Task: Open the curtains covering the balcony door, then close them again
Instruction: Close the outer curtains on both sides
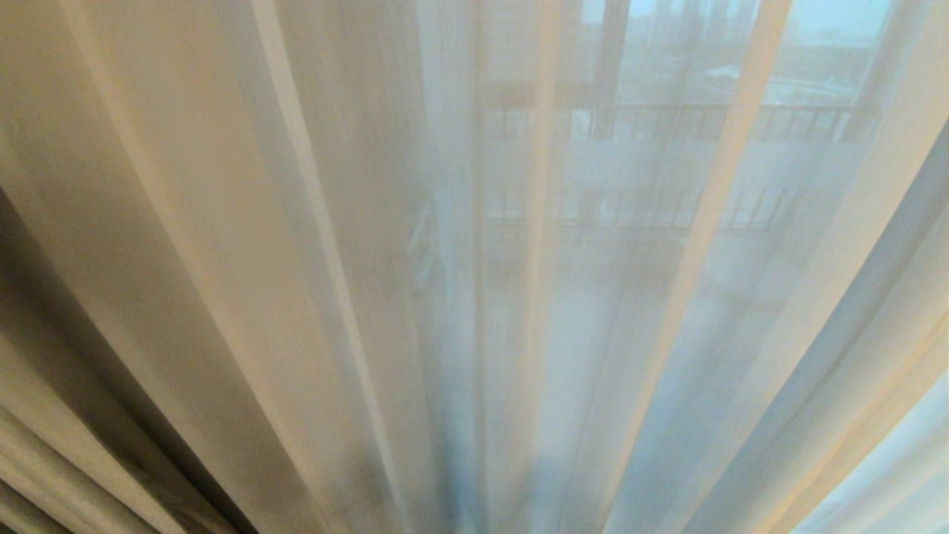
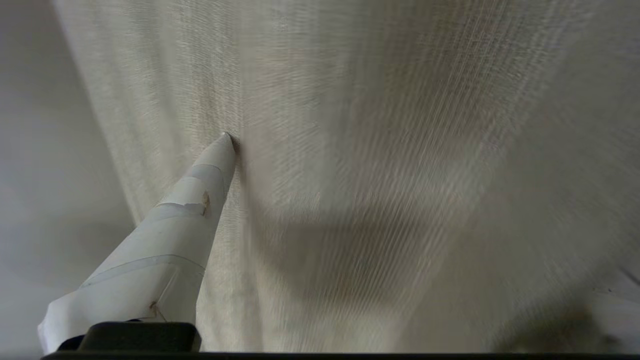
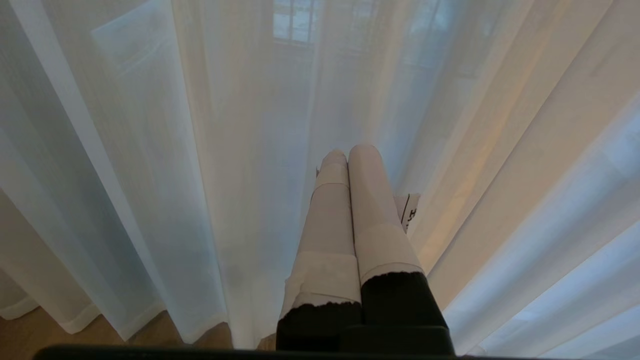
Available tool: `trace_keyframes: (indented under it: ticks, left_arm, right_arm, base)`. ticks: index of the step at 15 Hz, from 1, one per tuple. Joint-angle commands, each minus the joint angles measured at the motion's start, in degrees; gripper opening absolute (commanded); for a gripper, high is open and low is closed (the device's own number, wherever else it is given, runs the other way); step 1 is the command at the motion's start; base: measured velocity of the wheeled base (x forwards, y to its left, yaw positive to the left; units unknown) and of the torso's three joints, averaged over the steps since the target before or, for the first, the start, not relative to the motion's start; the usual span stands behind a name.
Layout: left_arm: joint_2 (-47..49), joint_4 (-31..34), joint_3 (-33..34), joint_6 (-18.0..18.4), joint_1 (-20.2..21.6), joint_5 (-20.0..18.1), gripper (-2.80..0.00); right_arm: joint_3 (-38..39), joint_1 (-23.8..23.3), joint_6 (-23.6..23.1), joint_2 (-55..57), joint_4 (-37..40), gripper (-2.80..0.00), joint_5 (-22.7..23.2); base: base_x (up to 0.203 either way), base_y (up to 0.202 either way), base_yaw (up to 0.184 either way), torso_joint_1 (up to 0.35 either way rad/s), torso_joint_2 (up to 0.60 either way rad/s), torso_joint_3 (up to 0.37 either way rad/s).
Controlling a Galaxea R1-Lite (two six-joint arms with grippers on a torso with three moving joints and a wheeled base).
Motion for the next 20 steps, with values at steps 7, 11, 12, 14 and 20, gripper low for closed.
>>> trace_keyframes:
  ticks: [7, 11, 12, 14, 20]
  left_arm:
    - [4.50, 0.38, -3.51, -0.19, -0.02, -6.35, 0.00]
    - [4.67, 0.38, -3.59, -0.10, -0.11, -8.07, 0.00]
    - [4.76, 0.38, -3.59, -0.10, -0.11, -8.61, -2.80]
    - [5.00, 0.38, -4.19, -0.10, -0.11, -9.02, -2.80]
    - [4.93, 0.39, -5.26, -0.19, -0.11, -9.13, -2.80]
  right_arm:
    - [0.00, 0.01, -0.05, 0.07, 0.00, -2.80, 0.04]
    - [0.00, 0.01, -0.05, 0.07, 0.00, -2.80, 0.04]
    - [0.00, 0.01, -0.05, 0.07, 0.00, -2.80, 0.04]
    - [0.00, 0.01, -0.05, 0.07, 0.00, -2.80, 0.04]
    - [0.00, 0.01, -0.05, 0.07, 0.00, -2.80, -0.02]
  base:
    - [0.000, 0.000, 0.000, 0.000, 0.00, 0.000]
    - [0.000, 0.000, 0.000, 0.000, 0.00, 0.000]
    - [0.000, 0.000, 0.000, 0.000, 0.00, 0.000]
    - [0.000, 0.000, 0.000, 0.000, 0.00, 0.000]
    - [0.000, 0.000, 0.000, 0.000, 0.00, 0.000]
